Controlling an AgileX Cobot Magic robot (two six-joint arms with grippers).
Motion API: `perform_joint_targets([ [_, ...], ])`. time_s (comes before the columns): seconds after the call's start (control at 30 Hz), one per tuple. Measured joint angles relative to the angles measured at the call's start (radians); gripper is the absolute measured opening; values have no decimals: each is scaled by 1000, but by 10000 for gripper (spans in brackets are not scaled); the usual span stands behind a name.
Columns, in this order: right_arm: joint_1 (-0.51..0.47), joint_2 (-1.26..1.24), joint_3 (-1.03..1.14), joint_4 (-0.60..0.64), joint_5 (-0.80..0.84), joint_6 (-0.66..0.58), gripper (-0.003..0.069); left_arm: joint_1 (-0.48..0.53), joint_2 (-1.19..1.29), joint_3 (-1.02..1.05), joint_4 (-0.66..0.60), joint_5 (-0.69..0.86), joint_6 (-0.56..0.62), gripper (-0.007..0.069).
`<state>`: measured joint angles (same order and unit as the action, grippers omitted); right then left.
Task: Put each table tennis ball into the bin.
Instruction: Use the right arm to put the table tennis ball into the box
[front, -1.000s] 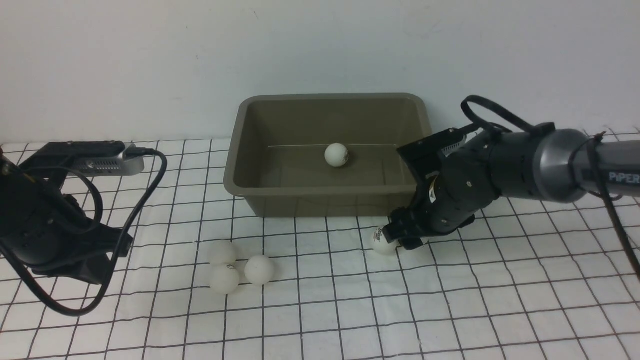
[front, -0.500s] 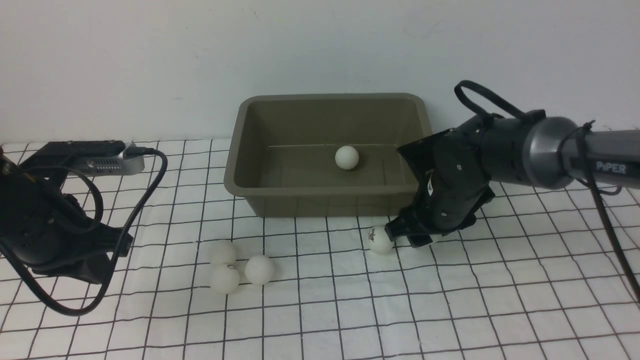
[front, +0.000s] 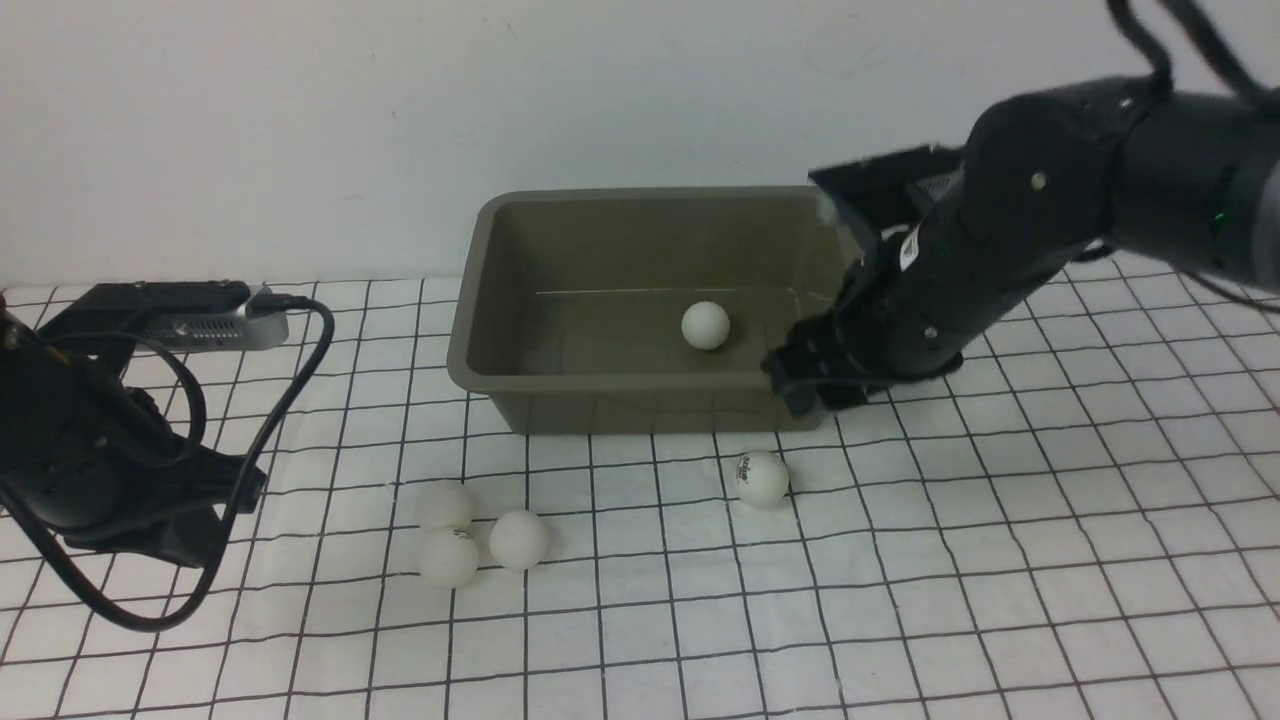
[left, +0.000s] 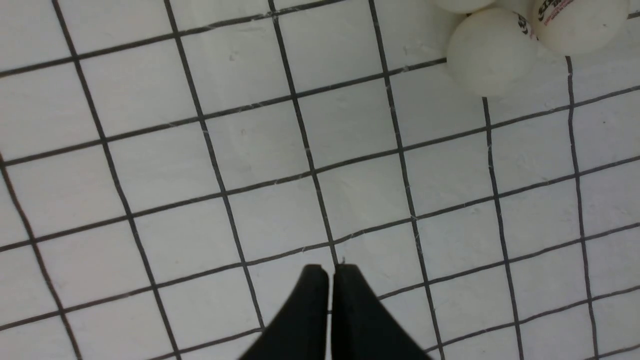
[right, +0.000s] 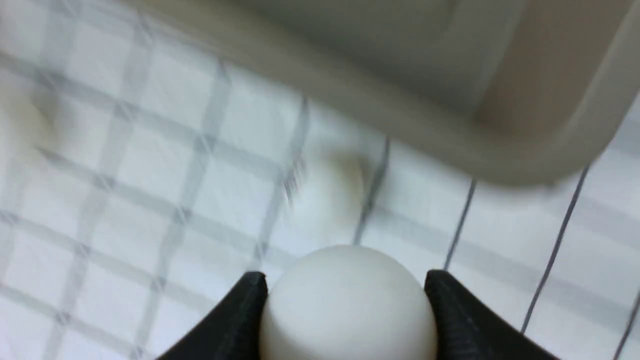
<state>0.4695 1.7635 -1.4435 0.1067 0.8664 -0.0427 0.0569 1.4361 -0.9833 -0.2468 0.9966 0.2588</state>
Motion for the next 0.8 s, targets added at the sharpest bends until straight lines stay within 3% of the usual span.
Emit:
perform_joint_targets([
  [0.17, 0, 42, -125, -63, -96, -4, 358, 0, 0, 0, 0, -6, 0, -3],
  [0.5, -2, 333, -360, -85, -36, -4, 362, 0, 0, 0, 0, -6, 0, -3],
  [0.7, -2, 373, -398, -84, -7, 0, 461, 0, 0, 0, 0, -6, 0, -3],
  [0.8, -2, 373, -455, -88, 82, 0, 481, 0, 0, 0, 0, -6, 0, -3],
])
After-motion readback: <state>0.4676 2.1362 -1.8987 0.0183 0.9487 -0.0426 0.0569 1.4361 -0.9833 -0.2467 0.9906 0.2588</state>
